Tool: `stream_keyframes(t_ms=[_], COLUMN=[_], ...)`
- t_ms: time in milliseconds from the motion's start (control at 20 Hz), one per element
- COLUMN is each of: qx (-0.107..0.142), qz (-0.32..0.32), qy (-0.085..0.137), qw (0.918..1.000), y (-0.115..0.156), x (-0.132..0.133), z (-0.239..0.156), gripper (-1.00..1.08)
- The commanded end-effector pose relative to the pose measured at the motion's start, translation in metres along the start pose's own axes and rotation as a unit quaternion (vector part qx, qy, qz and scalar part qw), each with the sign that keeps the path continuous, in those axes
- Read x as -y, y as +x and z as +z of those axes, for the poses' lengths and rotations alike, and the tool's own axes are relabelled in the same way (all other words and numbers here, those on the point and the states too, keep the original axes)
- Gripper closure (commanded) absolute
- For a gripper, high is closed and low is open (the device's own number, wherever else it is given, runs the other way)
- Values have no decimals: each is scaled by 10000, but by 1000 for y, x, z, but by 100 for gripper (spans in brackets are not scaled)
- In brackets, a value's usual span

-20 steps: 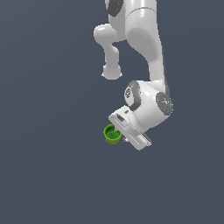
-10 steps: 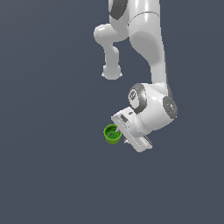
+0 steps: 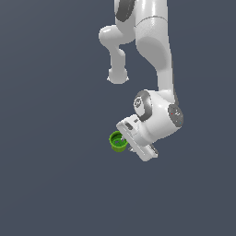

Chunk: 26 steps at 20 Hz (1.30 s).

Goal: Pick up the object and move it to a goal position.

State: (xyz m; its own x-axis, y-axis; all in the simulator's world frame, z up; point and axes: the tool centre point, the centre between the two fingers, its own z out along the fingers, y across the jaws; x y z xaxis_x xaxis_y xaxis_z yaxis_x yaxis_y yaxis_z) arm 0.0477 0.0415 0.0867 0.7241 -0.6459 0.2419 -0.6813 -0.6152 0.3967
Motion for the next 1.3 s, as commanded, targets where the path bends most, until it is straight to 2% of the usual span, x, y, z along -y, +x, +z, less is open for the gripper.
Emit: stream_keyframes(t_ms=[0,200,250,900,1250], qx=[1,0,0,-10,-6], qz=[5,11,11,25,23], qy=[-8,-10,-10,2,3], qw=[10000,10000,10000,10000,10000], y=[0,0,0,2,0], x=[0,-1,-1,-3,-16], z=[11,17,17,15,16], gripper=[-20,-20,108,108,108])
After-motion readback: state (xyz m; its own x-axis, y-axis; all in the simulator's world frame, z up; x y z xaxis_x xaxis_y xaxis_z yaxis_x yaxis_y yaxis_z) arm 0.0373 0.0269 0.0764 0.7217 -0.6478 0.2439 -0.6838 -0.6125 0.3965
